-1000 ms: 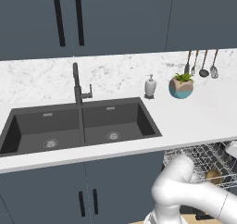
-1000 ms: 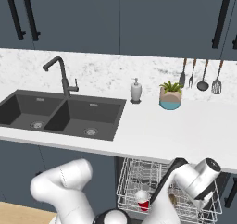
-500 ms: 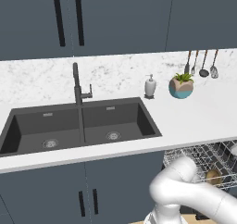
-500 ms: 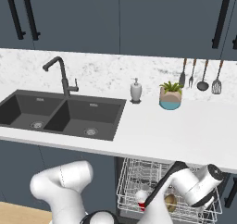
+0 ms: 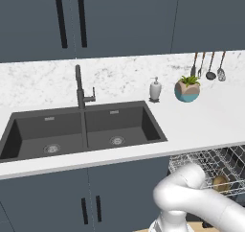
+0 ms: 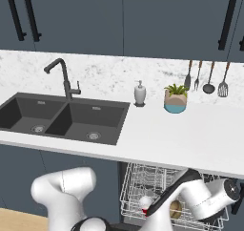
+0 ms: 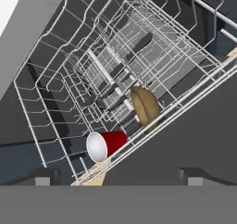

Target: Pick up the cup and bowl from the counter, place them in the dishwasher, and close the dishwasher door.

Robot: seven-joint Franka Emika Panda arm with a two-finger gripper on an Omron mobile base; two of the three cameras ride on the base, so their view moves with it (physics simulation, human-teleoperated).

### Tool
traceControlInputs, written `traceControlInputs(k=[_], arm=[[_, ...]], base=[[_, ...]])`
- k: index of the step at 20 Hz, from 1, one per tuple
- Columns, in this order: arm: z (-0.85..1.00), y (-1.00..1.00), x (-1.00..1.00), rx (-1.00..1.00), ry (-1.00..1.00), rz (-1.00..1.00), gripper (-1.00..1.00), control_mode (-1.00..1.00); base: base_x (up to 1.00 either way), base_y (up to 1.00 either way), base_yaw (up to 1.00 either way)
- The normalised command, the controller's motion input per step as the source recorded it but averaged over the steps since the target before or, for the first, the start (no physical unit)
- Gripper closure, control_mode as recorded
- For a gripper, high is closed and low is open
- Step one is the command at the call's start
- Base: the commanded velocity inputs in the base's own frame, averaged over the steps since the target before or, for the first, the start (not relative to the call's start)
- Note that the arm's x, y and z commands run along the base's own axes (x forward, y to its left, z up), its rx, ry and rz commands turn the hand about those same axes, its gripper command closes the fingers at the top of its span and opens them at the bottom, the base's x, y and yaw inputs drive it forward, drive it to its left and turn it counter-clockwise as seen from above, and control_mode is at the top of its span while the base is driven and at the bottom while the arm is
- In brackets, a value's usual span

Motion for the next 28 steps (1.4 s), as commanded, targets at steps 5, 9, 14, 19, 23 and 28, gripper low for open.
traceControlInputs(k=[5, 9, 14, 19, 23, 28], arm=[[0.02, 0.0, -0.14, 0.0, 0.0, -0.01, -1.0, -1.0], [0.0, 0.07, 0.0, 0.0, 0.01, -0.01, -1.0, -1.0], [0.01, 0.15, -0.23, 0.0, -0.01, 0.0, -1.0, -1.0], [0.15, 0.01, -0.48, 0.03, -0.07, 0.0, -1.0, -1.0], [0.36, -0.01, -0.46, 0.04, -0.04, -0.04, -1.0, -1.0], [0.17, -0.02, -0.73, 0.07, 0.0, -0.28, -1.0, -1.0]], base=[[0.0, 0.0, 0.0], [0.0, 0.0, 0.0], [0.0, 0.0, 0.0], [0.0, 0.0, 0.0], [0.0, 0.0, 0.0], [0.0, 0.0, 0.0]])
